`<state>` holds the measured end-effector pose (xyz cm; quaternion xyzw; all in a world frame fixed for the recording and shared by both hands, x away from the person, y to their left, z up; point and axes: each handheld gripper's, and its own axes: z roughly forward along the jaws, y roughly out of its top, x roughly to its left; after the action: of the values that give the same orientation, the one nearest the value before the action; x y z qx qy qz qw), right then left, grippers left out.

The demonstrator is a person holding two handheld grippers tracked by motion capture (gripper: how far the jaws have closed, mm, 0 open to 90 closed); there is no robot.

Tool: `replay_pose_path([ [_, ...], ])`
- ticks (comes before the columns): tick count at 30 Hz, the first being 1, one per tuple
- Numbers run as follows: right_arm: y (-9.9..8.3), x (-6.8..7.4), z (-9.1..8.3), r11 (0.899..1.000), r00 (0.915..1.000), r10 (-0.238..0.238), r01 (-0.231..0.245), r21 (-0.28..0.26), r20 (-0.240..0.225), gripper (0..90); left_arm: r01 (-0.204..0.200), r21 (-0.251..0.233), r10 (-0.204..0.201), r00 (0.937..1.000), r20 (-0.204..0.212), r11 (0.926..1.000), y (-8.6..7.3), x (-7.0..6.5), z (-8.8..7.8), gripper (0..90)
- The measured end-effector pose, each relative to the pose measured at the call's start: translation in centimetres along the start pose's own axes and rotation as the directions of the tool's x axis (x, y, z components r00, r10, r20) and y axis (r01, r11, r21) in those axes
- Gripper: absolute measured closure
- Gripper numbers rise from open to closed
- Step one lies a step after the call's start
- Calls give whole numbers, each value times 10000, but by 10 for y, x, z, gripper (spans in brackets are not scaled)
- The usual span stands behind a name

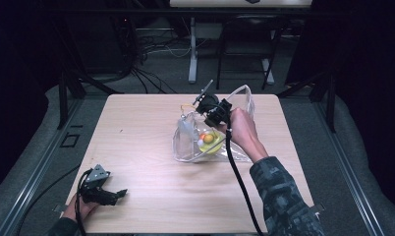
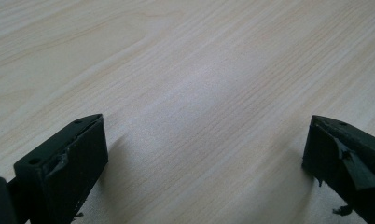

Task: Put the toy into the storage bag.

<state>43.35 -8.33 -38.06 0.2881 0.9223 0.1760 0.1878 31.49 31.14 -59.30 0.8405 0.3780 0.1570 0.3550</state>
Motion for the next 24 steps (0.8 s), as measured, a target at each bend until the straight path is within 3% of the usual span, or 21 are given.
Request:
replay_pose_path([
  [8,-3,-1,12,9999,9999,85,-86,138,61,880,-1,1,1,10000,2,10000,0,0,0,0],
  [14,-3,-2,20,9992,9994,63,-77,400,354,879,2,4,-2,10000,3,10000,0,0,0,0],
  [24,-6,-8,28,9975,9985,484,-496,506,239,879,-6,9,6,10000,3,10000,0,0,0,0],
])
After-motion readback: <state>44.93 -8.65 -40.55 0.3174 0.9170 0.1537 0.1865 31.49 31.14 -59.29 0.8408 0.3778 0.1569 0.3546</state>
